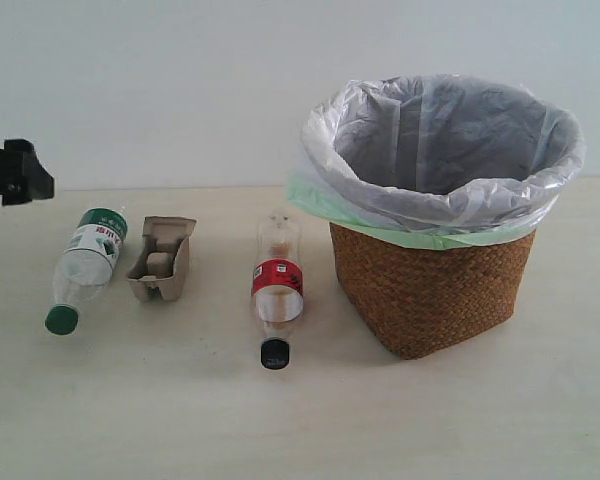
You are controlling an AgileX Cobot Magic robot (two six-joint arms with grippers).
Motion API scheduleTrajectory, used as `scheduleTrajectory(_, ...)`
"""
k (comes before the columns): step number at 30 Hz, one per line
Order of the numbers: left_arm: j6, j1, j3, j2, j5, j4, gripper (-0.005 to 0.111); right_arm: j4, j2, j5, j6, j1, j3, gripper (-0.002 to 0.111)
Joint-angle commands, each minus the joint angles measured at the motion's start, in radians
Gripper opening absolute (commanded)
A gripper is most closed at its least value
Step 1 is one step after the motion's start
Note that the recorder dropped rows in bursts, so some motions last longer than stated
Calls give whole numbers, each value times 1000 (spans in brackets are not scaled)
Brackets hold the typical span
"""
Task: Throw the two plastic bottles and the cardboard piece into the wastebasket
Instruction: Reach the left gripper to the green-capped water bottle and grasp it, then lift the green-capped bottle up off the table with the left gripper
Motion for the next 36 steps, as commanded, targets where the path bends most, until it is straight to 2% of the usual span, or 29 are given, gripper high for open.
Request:
scheduleTrajectory(1, 21, -1, -6, 121, -116, -10, 107, -1, -5, -4, 0, -5, -1, 0)
scheduleTrajectory(4, 21, -1, -41, 194, -157, -10, 107, -1, -5, -4, 0, -5, -1, 0)
scheduleTrajectory(10, 30, -1, -217, 358, -14, -10, 107, -1, -5, -4, 0, -5, -1, 0)
scheduleTrajectory(14, 47, -1, -280, 454, 13, -11, 107, -1, -5, -4, 0, -5, -1, 0)
scheduleTrajectory(23, 88, -1, -320, 565, 2, -11, 107, -1, -5, -4, 0, -5, -1, 0)
scheduleTrajectory(36, 111, -4, -320, 593, -53, -18, 107, 1, -5, -4, 0, -5, -1, 0)
